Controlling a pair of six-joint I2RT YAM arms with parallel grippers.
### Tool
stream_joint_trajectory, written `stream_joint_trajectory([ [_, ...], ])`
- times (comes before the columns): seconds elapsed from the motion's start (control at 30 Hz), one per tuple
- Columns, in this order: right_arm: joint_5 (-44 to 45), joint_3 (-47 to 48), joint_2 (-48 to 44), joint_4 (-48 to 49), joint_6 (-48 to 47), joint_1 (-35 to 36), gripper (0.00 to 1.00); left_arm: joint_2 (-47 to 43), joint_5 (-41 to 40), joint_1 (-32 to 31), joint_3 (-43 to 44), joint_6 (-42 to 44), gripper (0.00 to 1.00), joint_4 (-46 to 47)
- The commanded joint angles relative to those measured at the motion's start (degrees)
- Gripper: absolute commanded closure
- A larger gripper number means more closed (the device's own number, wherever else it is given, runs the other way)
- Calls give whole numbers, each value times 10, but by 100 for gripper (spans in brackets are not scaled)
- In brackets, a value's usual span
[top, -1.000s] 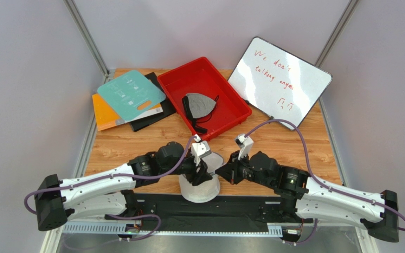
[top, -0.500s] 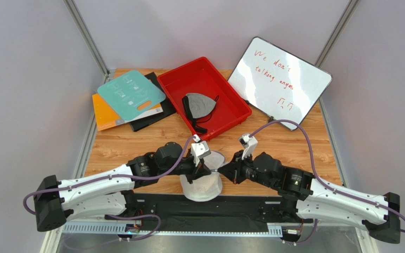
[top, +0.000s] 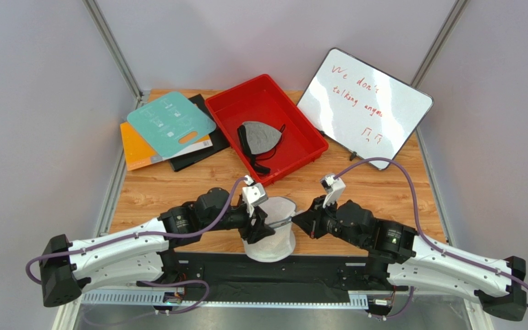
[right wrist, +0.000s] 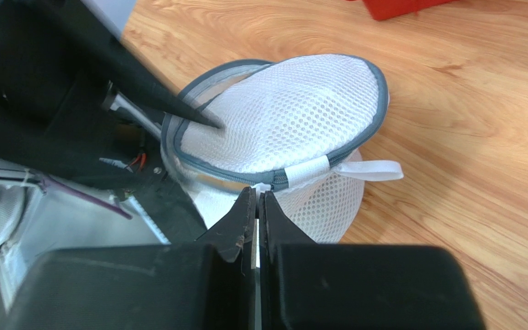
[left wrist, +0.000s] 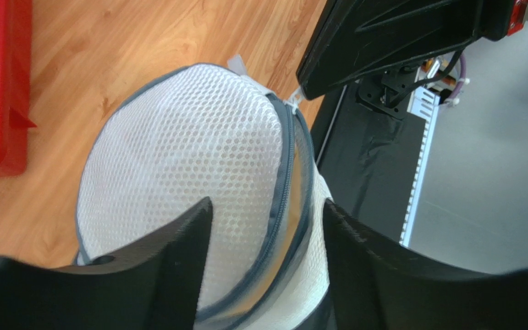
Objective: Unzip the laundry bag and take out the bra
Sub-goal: Unzip the laundry bag at the center of the board.
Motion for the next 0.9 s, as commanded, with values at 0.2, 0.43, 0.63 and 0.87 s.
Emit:
stream_joint_trajectory([
  [0.2,13,-16,6,-3,-7,-3,100,-49,-210,33,46,-165,14,-88],
  [0.43,9,-33,1,-4,-5,-2,100,-148,-218,113,-19,-322,19,-183],
  [0.63,19,-58,-20,-6,10,-3,100,-233,-169,113,-108,-439,28,-221],
  [0.87,18,-55,-11,-6,4,-4,100,-258,-153,113,-166,-494,30,-137],
])
